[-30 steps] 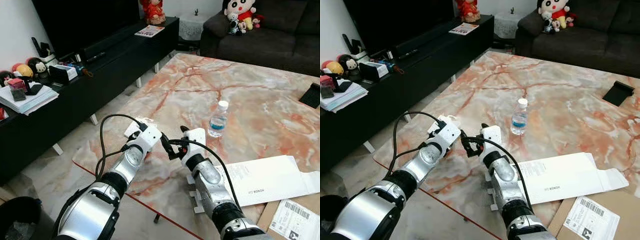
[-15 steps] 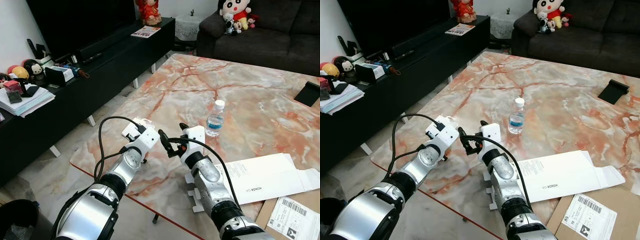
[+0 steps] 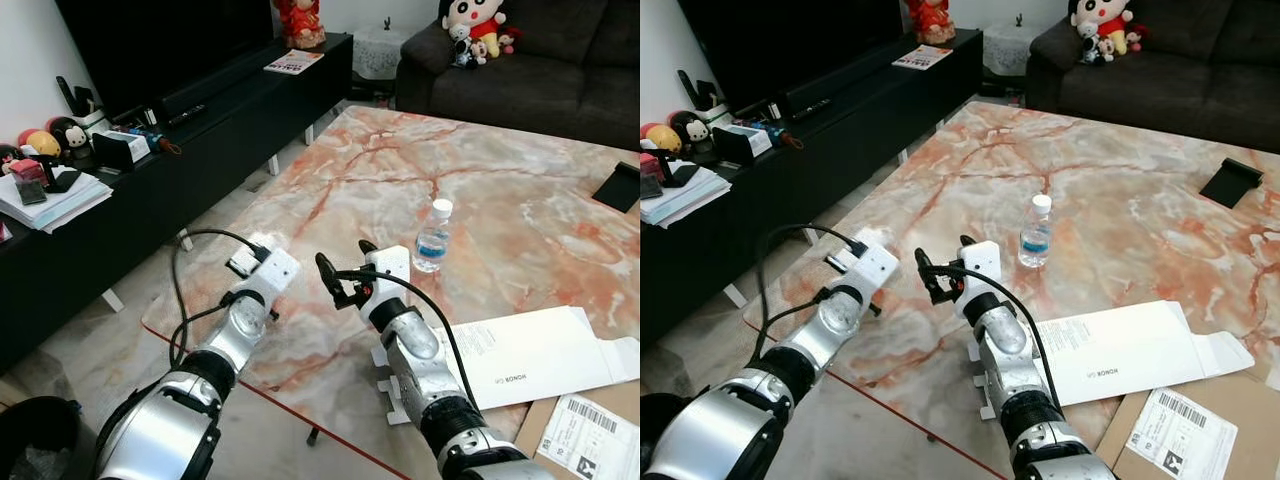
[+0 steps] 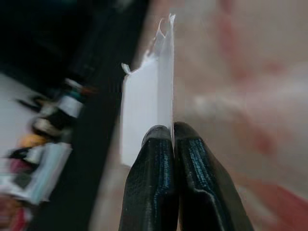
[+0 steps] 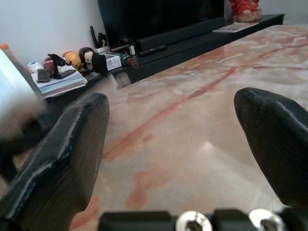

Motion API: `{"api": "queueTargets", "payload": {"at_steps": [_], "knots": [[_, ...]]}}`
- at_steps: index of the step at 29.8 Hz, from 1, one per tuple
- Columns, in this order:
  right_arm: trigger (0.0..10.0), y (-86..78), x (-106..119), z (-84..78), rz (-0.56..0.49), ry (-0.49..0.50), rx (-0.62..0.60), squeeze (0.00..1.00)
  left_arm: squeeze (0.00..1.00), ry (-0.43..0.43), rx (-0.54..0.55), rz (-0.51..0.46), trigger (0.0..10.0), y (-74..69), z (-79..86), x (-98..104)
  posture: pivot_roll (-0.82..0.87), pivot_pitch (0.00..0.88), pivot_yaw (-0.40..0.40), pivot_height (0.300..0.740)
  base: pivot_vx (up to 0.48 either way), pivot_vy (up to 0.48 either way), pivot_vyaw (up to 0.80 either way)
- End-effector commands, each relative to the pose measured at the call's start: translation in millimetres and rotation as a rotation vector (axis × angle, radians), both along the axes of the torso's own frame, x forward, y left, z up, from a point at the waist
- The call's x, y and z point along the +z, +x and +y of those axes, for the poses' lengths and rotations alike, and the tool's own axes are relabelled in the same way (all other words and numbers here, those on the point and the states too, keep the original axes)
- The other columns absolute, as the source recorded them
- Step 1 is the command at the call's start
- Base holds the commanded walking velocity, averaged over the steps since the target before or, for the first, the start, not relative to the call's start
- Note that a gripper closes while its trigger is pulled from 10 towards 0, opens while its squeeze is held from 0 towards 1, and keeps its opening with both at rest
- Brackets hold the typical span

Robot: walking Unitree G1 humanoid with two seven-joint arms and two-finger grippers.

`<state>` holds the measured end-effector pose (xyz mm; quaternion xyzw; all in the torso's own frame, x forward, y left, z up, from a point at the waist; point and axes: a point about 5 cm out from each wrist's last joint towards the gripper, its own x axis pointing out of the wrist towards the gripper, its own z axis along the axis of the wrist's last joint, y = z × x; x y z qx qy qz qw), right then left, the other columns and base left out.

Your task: Picking trash to rubbish bin

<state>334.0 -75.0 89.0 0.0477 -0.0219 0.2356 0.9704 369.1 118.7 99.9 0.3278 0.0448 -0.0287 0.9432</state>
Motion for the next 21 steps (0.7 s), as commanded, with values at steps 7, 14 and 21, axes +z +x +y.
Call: {"api": "queueTargets", "payload": {"at_steps": [7,14,21], "knots": [[10.0,3.6,8,3.3,-0.03,0.019,-0.016,0.0,0.0,-0.192,-0.039,-0.179,10.0,-4.5,0.7,18,0.03,0.0,0.09,0.74,0.0,0.0,0.0],[10.0,5.4,10,-1.8,-0.042,0.037,-0.053,0.0,0.0,-0.481,0.013,-0.227,10.0,-18.0,10.2,13,0.02,0.0,0.094,0.74,0.0,0.0,0.0],[10.0,4.2,9,-4.7,-0.051,0.043,-0.081,0.0,0.0,-0.478,0.049,-0.288,10.0,-28.4,34.6,11,0.02,0.0,0.095,0.74,0.0,0.0,0.0]]}}
